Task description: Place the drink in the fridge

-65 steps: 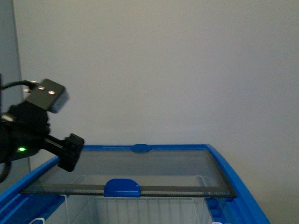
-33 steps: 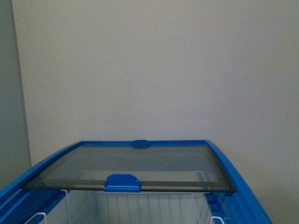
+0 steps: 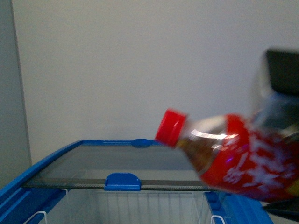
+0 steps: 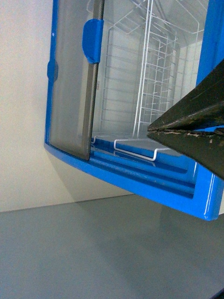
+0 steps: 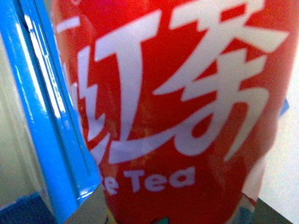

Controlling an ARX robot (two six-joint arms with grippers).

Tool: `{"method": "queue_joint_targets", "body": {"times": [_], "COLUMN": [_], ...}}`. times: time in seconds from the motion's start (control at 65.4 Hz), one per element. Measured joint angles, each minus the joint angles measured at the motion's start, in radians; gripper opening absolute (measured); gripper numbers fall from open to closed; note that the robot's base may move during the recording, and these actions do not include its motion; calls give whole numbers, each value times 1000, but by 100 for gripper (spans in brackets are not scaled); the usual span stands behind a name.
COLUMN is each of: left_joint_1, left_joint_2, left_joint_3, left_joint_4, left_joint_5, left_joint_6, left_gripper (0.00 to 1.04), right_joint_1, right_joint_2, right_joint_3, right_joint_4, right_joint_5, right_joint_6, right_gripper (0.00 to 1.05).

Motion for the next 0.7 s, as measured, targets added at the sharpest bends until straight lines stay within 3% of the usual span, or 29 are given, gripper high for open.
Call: {"method": "queue_joint_targets", "body": {"times": [0.183, 0.413, 0.703], "left_joint_1": [0, 0, 0], "left_joint_2": [-62, -141, -216], "left_joint_3": [-27, -49, -78], "left_joint_4": [-36, -92, -122], "left_joint_5": [0, 0, 0], "left_joint_6": [0, 1, 1], "left_gripper": [3, 3, 3], "right_joint_1": [57, 122, 124], "right_joint_2": [319, 612, 824], "right_joint_3": [126, 248, 354], "right_joint_4": [61, 143, 205], "right_joint_5": [82, 101, 126], "right_joint_6": [-120, -133, -136], "right_gripper": [37, 37, 37]}}
